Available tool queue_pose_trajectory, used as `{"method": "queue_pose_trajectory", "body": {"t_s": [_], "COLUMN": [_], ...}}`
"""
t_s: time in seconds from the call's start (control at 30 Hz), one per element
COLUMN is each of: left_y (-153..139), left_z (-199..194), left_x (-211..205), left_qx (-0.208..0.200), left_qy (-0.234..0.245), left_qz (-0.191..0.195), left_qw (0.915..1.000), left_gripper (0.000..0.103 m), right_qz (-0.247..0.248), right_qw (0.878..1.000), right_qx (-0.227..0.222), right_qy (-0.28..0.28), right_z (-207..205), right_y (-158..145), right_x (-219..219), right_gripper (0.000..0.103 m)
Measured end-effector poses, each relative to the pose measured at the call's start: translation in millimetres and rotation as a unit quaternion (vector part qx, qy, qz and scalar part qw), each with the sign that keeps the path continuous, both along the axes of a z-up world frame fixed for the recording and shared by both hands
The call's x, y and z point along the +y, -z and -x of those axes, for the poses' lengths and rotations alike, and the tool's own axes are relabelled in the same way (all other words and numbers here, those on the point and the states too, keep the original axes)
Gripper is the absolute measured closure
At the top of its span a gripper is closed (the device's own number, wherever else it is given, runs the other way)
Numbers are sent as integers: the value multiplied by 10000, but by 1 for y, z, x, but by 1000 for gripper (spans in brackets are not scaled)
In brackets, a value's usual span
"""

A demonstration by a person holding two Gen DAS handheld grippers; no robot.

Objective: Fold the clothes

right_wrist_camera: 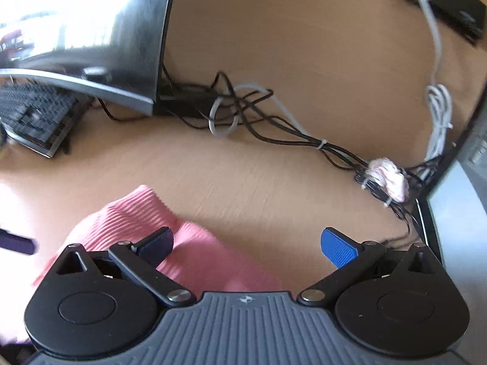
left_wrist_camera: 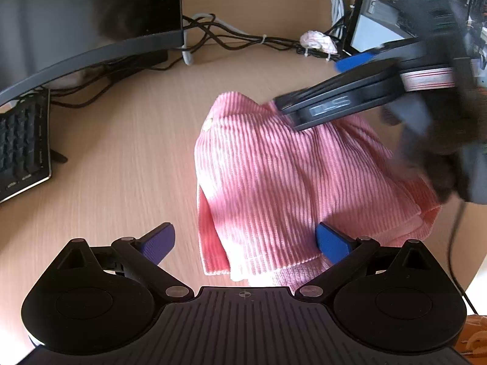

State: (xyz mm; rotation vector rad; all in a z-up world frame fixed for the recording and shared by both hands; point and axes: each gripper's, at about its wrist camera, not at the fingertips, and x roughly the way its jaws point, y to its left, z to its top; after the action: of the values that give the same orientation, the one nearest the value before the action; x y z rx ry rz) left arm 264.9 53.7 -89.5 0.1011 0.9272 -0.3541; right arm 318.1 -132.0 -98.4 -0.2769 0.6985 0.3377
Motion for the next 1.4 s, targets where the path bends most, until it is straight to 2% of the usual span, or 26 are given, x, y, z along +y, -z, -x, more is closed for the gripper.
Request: {"method": "queue_pose_trajectory", "body": {"t_s": [0.07,0.23,0.33,0.43,0.57,0.6,0.73,0.8,0.87,0.93,1.03,1.1,1.2,1.27,1.3,1.4], "left_y": [0,-2,-14,-36,-62,-64,-46,-30,-28,-33,-34,-26,-12,-5,-3,-11], "left_z": [0,0,-2,-10,-22,-26,-46,-49,-41,-29,-16,-13,-8,0,1,2], "left_x": [0,1,13,31,30,26,2,-2,3,12,18,12,-1,-3,-3,4], "left_qx": [6,25,-112,-341,-606,-578,-29,285,223,62,-34,91,171,152,174,112], "left_qy": [-3,13,-173,-394,-23,106,266,44,-61,-92,-125,-99,40,141,155,91], "left_qz": [3,27,240,940,1852,2021,2214,1941,1801,1623,1184,939,427,165,149,302], "left_qw": [10000,10000,9995,9942,9808,9776,9748,9806,9834,9867,9929,9955,9989,9997,9996,9994], "left_gripper": [1,1,2,2,2,2,2,2,2,2,2,2,2,2,2,2], "right_qz": [-171,-309,-77,474,593,628,829,895,637,-104,-1035,-812,130,317,314,-224], "right_qw": [9998,9994,9993,9986,9979,9977,9963,9953,9962,9974,9913,9940,9966,9949,9946,9959], "right_qx": [23,137,377,227,181,159,66,65,125,252,478,473,543,562,539,292], "right_qy": [29,75,24,91,181,177,203,366,573,666,656,567,610,772,825,827], "right_z": [17,52,64,73,76,78,85,85,84,84,80,75,65,59,57,57], "right_y": [-8,-5,13,32,34,34,32,30,23,8,-5,0,25,29,28,5], "right_x": [-17,-45,-45,-38,-38,-39,-43,-52,-64,-77,-80,-65,-49,-53,-56,-69], "right_gripper": [0,0,0,0,0,0,0,0,0,0,0,0,0,0,0,0]}}
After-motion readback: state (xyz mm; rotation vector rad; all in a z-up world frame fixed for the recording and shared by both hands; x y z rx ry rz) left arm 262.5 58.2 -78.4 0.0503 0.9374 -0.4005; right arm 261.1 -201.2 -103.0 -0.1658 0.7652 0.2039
